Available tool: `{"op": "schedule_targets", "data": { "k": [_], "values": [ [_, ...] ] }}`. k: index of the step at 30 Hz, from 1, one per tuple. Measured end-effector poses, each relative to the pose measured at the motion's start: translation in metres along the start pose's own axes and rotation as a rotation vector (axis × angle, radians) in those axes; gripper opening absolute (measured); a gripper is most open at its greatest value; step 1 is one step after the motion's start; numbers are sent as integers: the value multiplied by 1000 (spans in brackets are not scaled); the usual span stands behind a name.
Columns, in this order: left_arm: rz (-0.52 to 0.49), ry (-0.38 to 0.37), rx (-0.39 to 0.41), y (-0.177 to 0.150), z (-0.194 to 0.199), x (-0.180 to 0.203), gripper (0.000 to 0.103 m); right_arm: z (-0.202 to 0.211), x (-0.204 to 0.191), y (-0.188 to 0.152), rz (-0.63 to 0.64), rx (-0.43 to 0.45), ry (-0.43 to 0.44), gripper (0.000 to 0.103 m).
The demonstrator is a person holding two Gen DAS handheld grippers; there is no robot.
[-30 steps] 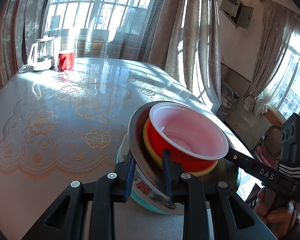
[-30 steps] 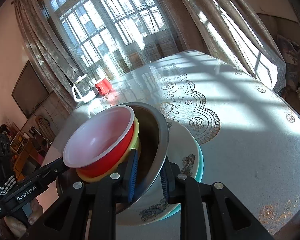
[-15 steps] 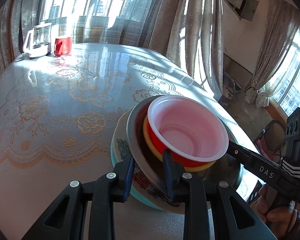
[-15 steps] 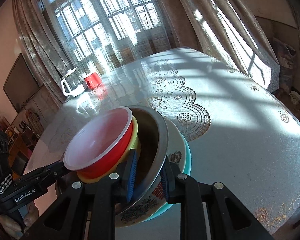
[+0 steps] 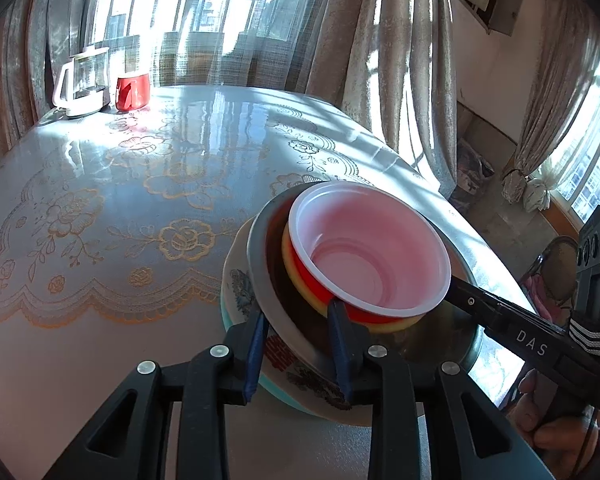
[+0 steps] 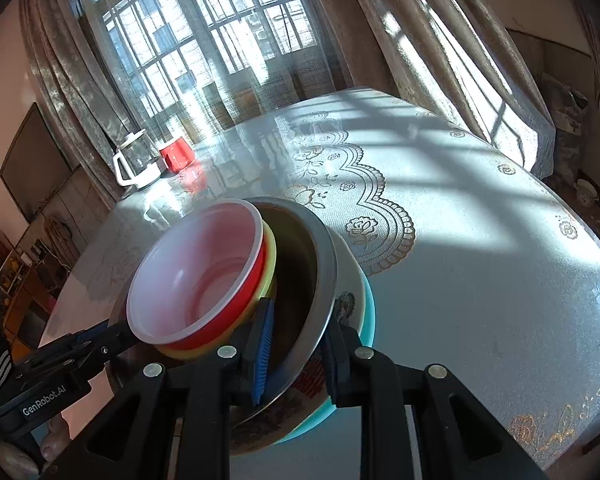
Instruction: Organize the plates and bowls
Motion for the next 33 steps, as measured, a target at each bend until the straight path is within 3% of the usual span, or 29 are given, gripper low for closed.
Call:
{"op": "schedule_targets", "data": {
  "k": [21,33],
  "values": [
    [2,29,-1,-3,6,2,34,11,2,-3,-40,1,35,27],
    [2,38,6,-4,11,3,34,15,0,-5,-24,19,27,22]
  ]
}}
Point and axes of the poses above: each gripper's, at about its wrist camera, not at the fingertips, and z roughly against the way its jaws point, x to its right, y to its top, the point moved 7 cm from there along -z, roughly the way its jaws point
